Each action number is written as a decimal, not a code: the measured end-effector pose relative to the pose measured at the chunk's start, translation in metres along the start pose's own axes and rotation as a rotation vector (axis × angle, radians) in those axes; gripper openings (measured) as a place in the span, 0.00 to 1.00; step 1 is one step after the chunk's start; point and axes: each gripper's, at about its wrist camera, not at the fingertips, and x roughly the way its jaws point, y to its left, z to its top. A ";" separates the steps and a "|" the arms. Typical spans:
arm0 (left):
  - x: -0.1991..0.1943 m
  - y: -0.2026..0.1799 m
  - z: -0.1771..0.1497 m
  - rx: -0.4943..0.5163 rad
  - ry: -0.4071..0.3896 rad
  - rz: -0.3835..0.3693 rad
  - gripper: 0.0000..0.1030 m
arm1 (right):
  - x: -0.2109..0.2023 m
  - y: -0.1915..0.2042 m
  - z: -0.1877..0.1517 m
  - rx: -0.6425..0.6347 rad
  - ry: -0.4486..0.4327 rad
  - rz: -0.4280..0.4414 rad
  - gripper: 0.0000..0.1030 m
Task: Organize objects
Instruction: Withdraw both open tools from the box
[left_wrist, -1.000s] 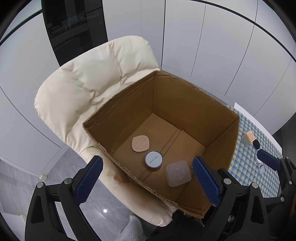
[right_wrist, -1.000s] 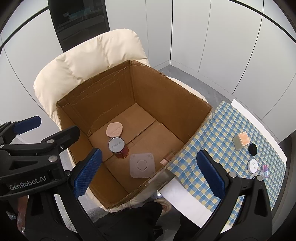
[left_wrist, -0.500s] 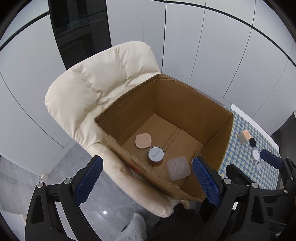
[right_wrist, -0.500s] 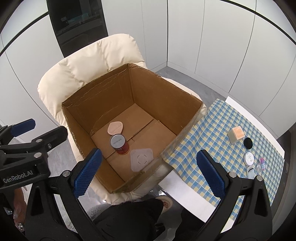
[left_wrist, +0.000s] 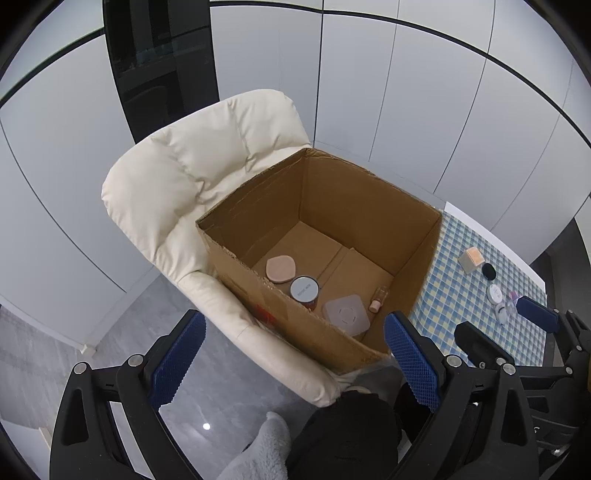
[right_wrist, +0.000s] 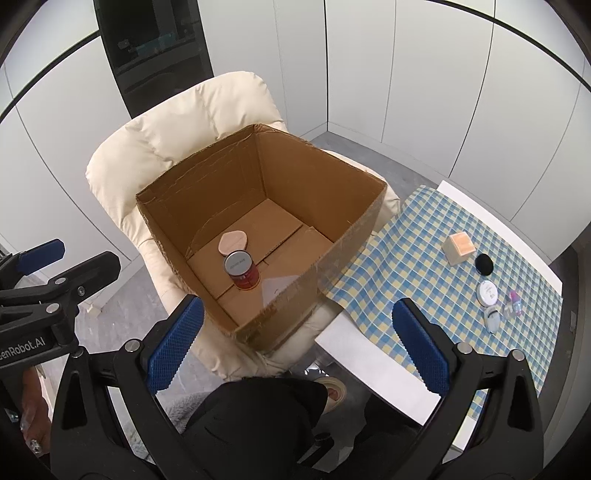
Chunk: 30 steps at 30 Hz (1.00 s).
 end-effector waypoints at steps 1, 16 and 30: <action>-0.003 0.000 -0.002 0.004 -0.005 0.001 0.95 | -0.003 -0.001 -0.002 0.003 -0.002 -0.001 1.00; -0.037 -0.002 -0.040 0.055 -0.018 0.021 0.95 | -0.044 -0.006 -0.038 0.030 -0.024 0.005 1.00; -0.059 -0.008 -0.071 0.102 -0.018 0.023 0.95 | -0.069 0.002 -0.073 0.032 -0.019 0.023 1.00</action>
